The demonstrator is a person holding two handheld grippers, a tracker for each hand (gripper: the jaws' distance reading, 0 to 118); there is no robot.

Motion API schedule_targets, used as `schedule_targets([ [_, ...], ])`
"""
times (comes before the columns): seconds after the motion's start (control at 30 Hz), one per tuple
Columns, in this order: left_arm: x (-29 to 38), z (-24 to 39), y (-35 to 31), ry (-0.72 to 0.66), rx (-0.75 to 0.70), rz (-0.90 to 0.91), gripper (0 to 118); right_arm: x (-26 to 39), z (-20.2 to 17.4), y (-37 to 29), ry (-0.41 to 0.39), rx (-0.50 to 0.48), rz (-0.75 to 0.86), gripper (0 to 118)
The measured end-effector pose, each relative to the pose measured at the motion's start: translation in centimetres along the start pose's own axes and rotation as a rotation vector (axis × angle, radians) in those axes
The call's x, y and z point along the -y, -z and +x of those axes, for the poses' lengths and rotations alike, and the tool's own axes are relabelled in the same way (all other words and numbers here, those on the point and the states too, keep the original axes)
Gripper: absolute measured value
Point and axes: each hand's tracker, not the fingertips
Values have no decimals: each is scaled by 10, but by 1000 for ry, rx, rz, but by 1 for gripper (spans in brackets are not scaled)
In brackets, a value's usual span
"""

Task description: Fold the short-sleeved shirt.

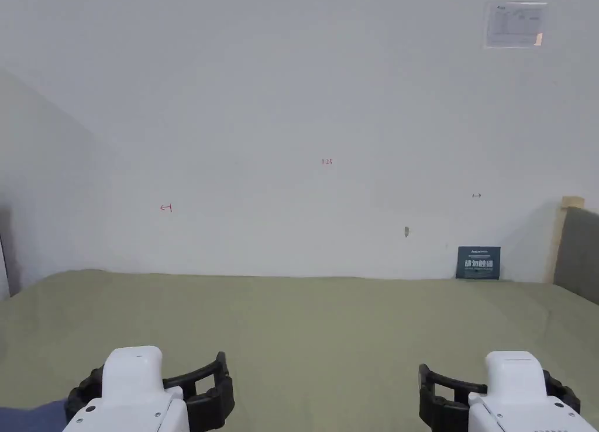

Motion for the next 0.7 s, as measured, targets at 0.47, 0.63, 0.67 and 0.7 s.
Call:
schedule_targets([
  [0.47,3,-5,2,-10,18,-49,118,0,-2,-2,-21,8,-1,117],
  [0.63,3,-5,2,12,20,-50,118,0,-3,-2,-39,12,8,117],
  [0.67,2,-6,2,8,22,-46,118,0,-3,-2,-39,12,6,117],
  [0.7,1,-7,1,4,23,-44,118,0,-3,-2,-38,10,3,117],
])
